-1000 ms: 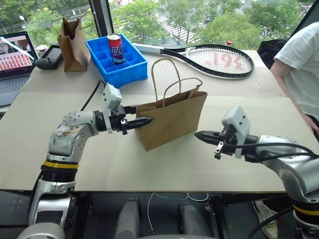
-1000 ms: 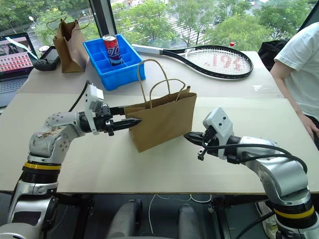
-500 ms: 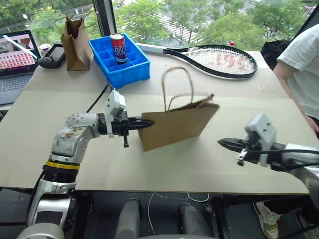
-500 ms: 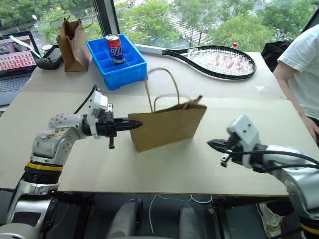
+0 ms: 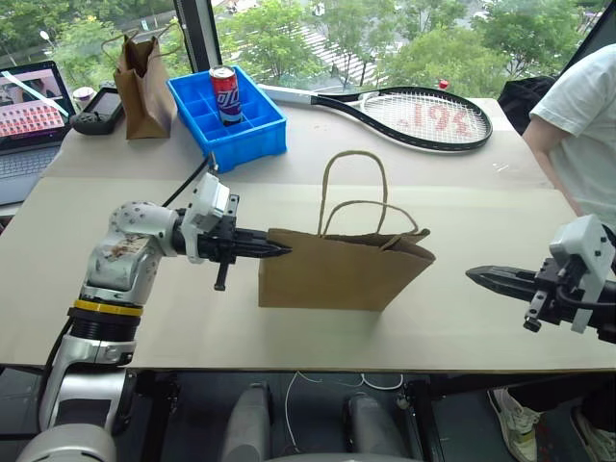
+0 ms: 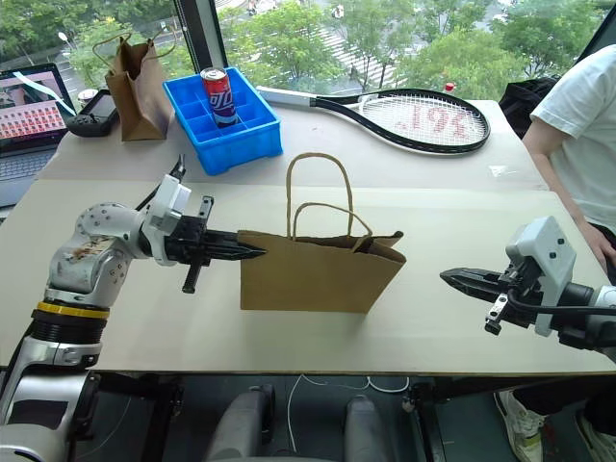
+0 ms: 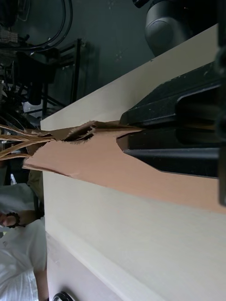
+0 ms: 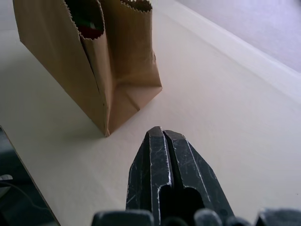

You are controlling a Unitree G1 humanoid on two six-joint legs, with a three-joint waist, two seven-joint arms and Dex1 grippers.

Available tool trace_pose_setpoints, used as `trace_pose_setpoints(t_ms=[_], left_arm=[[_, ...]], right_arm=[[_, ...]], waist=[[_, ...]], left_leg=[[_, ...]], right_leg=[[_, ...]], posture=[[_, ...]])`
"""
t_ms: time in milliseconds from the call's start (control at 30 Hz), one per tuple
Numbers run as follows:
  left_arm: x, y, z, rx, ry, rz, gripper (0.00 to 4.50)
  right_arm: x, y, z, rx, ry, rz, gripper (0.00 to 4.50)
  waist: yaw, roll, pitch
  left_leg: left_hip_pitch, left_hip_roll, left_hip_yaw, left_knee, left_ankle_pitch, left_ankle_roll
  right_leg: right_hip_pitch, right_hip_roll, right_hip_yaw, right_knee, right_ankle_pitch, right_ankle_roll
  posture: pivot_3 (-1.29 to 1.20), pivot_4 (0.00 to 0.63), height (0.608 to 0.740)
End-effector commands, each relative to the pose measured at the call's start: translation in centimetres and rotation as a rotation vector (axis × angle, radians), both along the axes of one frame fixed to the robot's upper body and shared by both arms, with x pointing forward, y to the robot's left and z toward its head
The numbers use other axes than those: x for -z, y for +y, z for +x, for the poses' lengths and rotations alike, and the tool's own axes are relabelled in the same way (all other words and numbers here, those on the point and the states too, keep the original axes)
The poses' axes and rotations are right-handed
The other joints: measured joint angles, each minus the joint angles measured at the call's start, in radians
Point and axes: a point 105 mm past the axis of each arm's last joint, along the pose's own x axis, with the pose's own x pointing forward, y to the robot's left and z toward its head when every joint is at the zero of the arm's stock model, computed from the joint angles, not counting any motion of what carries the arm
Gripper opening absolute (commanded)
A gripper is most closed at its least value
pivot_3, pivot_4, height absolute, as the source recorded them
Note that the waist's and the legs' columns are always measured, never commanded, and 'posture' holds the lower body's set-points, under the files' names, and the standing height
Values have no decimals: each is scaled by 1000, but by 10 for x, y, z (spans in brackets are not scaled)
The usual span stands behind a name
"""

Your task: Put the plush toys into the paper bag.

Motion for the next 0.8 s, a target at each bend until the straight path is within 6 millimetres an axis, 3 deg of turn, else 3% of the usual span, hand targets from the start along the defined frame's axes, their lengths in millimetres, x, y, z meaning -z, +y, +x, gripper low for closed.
trace_pose_setpoints(t_ms=[33,67,100,133,267,467,533,667,800], left_arm=[[2,2,-2,5,10,39,123],[2,3,-1,-10,36,35,123],[0,5,0,-26,55,26,645],[-1,6,2,-44,70,13,802],[-7,13,4,-74,78,6,2343],[-27,52,3,-210,75,20,4293],[-32,67,0,-269,94,13,4421],[-19,93,-7,-415,172,8,4421],[-1,109,-13,-536,220,15,4500]], right_arm=[[-15,2,-2,-5,-44,-12,0],[-16,2,-2,-5,-44,-12,0],[-17,3,-2,-6,-44,-11,0],[-19,3,-2,-9,-44,-10,0],[-25,4,-2,-30,-42,13,0],[-27,-1,-8,-60,26,103,0],[-28,-2,-9,-67,26,126,0],[-25,-3,-6,-70,-2,135,0],[-20,-1,-6,-70,-2,195,1118]], waist=[[0,0,0],[0,0,0],[0,0,0],[0,0,0],[0,0,0],[-2,0,0],[-7,0,0],[-9,0,0],[-10,0,0]], left_leg=[[0,0,0,0,0,0],[0,0,0,0,0,0],[0,0,0,0,0,0],[0,0,0,0,0,0],[0,0,0,0,0,0],[0,0,0,0,0,0],[0,0,0,-1,0,0],[1,0,0,-1,0,0],[0,1,0,-2,0,0]], right_leg=[[0,0,0,0,0,0],[0,0,0,0,0,0],[0,0,0,0,0,0],[0,0,0,0,0,0],[0,0,0,0,-1,1],[0,0,0,0,0,0],[-1,0,0,0,0,0],[0,0,0,0,-1,0],[-2,0,0,0,-1,0]], posture=[[0,150,740],[0,150,740],[0,150,740],[0,150,740],[0,150,740],[0,150,740],[0,150,740],[0,150,740],[0,150,740]])
